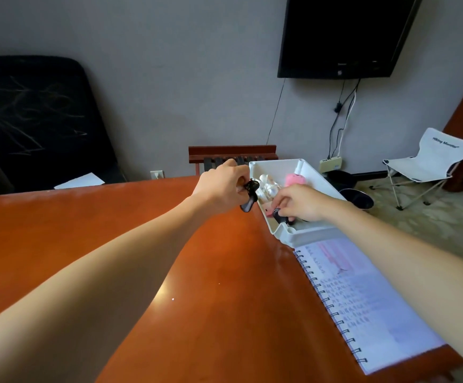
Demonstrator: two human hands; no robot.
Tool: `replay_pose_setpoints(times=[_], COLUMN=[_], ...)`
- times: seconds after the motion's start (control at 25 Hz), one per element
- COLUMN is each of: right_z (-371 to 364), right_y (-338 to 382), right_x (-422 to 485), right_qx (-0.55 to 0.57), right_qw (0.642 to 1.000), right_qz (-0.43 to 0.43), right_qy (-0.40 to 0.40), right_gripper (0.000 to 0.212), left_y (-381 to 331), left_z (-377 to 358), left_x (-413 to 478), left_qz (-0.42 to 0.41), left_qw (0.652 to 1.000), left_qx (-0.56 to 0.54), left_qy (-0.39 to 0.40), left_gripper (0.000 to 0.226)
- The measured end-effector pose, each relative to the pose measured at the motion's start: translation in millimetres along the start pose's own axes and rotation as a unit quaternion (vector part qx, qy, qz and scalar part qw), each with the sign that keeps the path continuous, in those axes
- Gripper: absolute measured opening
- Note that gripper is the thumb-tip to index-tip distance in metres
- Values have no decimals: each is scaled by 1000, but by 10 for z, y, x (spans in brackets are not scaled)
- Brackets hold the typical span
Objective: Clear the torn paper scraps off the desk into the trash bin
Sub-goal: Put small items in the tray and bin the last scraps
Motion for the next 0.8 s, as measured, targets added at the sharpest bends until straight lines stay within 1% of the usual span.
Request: replay_pose_setpoints(times=[0.12, 0.2, 0.32, 0.4, 0.6, 0.8], right_z=[53, 138, 259, 325, 430, 515], right_y=[27, 66, 229, 309, 370, 300], right_x=[-30, -69, -214, -296, -345, -406], right_qx=[19, 24, 113, 163, 158, 115], right_qw=[1000, 999, 990, 982, 981, 986], right_qz=[8, 19, 47, 59, 82, 86], right_qy=[-1, -28, -66, -80, -81, -85], right_gripper=[15, 20, 36, 40, 23, 20], left_y=[-59, -89, -159, -222, -418, -637], left_z=[28, 48, 96, 116, 78, -62], left_x=[-16, -16, 6, 37, 124, 192], left_qz=[-8, -10, -10, -6, 3, -9], left_qw=[1000, 1000, 1000, 999, 993, 990], left_qx=[-2, -11, -16, -35, -119, -138], left_qy=[-4, 1, 12, 16, -1, 2], left_gripper=[12, 11, 12, 13, 15, 15])
Point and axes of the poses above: each hand's wrist, its own x-axis towards the middle knuckle, its own z-axis out of the back of the hand, y = z × x, the point moved 4 cm from there along x, towards the middle knuckle, and after that the axes turned 5 degrees about x, right-handed, at the moved point
